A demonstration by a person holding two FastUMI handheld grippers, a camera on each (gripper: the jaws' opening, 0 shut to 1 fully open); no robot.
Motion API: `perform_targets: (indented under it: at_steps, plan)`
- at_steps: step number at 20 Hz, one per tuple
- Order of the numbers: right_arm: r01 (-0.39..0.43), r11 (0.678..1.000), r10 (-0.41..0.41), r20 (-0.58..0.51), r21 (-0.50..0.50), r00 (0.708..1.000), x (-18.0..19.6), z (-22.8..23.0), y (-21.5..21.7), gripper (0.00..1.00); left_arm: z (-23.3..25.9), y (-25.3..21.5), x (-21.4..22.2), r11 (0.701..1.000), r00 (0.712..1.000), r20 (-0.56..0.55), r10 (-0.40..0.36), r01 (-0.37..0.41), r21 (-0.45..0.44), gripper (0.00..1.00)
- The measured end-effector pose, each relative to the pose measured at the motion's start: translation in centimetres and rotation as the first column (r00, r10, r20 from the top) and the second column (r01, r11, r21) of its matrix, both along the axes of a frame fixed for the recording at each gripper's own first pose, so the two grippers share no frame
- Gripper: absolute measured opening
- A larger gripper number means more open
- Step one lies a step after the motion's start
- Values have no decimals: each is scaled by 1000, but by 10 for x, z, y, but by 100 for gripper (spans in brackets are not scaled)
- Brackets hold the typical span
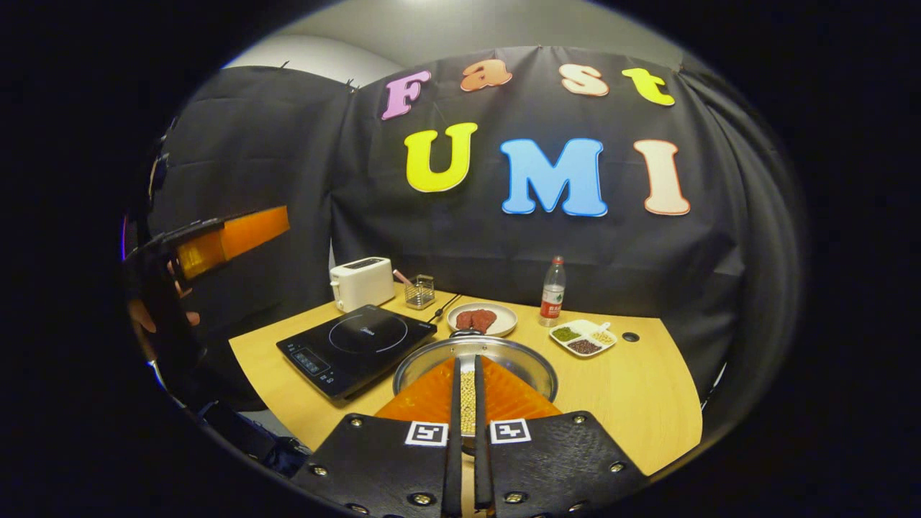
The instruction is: First push the handle of the pot to place it horizontally, then grasp the pot with both hands and set it on the induction cooktop.
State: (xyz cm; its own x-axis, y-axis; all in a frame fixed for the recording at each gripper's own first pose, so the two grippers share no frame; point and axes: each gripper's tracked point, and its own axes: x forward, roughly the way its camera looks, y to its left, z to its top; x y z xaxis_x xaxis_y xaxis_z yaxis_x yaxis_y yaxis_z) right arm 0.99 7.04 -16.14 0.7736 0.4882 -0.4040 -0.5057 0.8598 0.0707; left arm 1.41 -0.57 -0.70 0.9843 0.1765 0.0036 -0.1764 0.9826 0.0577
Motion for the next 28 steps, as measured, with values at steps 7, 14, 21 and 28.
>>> perform_targets:
  at_steps: [7, 14, 21, 28]
  plan:
    - [-90, 994, 80, -146, -64, 986, -7, -57, 23, 7, -16, 18, 28, 1000, 1000, -23, -3, 3, -3, 97]
    - [-193, 974, 152, -291, -116, 945, -29, -105, 42, 7, -39, 41, 45, 1000, 998, -54, 12, -13, -22, 96]
    - [-249, 952, 159, -405, -179, 900, -44, -145, 44, 7, -54, 50, 62, 999, 997, -75, 2, -5, -45, 96]
    - [-200, 946, 66, -453, -255, 889, -35, -169, 27, 7, -69, 58, 81, 998, 996, -91, -16, 10, -65, 96]
